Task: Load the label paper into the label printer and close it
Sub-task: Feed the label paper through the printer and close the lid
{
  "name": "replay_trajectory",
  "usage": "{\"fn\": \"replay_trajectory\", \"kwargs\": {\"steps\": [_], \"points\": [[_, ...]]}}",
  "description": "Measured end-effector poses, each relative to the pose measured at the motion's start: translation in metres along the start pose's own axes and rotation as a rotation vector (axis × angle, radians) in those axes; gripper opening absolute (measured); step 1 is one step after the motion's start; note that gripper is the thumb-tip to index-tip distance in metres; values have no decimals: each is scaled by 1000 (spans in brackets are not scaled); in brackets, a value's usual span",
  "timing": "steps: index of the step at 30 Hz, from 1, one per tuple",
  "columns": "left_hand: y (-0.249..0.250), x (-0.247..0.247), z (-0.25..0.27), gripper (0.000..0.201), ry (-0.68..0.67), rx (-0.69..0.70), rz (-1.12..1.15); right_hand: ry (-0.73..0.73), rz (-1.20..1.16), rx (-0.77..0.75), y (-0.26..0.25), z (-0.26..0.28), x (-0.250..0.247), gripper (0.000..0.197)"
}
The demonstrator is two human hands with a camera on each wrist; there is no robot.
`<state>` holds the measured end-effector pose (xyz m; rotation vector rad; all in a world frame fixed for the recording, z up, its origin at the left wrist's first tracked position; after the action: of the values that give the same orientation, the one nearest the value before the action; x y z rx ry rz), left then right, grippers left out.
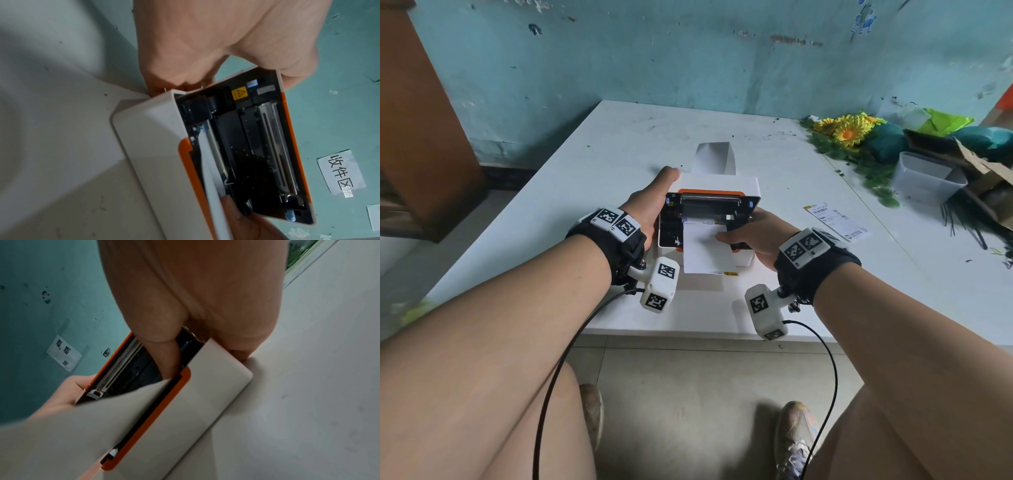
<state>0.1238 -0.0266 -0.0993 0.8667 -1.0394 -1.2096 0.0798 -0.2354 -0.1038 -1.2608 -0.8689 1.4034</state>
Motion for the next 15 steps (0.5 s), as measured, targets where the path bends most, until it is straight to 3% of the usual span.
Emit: {"fn": "replay_trajectory", "kwargs": {"steps": [6,10,11,15], "points": [[-2,-1,-3,85,23,-3,-8,-42,18,13,-3,5,-1,49],[1,-3,-1,103,55,9,-41,-117,-128,49,-15,16,-2,18],[1,-3,1,103,57,13,-41,-133,-164,62,-18,19,-2,20],[2,-2,5,100,71,15,-21,-118,-282,76,-22,23,-5,55]]}}
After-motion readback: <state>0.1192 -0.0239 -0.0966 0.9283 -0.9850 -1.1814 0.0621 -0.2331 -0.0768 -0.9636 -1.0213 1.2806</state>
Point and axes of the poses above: each hand's wrist, its own z-axis away from the middle knuckle, its own x-axis out of the palm, y = z × x, the point moved 1 cm from there along -z, towards the middle knuckle, and after that the axes turned 6 degrees about y, right-handed, at the moved point
